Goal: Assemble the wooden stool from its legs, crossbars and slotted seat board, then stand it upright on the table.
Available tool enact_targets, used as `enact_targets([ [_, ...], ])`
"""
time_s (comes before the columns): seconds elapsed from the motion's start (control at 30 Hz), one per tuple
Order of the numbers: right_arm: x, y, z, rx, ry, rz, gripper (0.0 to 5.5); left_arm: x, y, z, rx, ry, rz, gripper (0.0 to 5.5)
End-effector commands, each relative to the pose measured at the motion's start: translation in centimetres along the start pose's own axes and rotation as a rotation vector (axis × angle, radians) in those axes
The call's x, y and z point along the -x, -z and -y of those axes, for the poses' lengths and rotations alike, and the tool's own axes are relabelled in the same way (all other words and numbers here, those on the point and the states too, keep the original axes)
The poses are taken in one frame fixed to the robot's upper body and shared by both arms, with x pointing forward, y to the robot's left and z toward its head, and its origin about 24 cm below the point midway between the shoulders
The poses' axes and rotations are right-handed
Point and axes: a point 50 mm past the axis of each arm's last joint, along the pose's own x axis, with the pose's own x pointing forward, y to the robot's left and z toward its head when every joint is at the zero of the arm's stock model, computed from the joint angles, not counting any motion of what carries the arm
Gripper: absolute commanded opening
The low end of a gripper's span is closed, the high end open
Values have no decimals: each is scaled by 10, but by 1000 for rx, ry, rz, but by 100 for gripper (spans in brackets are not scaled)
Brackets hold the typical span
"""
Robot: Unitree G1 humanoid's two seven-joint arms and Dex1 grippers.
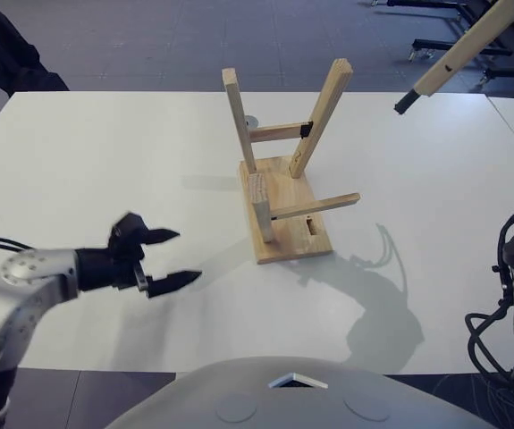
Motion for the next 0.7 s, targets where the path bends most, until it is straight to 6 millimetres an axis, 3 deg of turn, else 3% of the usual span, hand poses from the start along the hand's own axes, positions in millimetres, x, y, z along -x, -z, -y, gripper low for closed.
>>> enact_targets([
  [0.03,1,8,3,-23,8,-8,208,-40,22,7,-23,-96,-30,540],
  [0.1,1,11,6,-39,10,-8,208,-59,29,11,-8,-161,-28,540],
  [0.27,2,14,10,-52,18,-8,208,-98,22,21,-49,-230,-16,540],
  [0.57,-6,17,10,-60,1,-12,208,-115,6,35,-54,-187,24,540],
  [0.7,-8,20,10,-67,-3,-9,208,-123,9,24,-76,-298,-33,540],
])
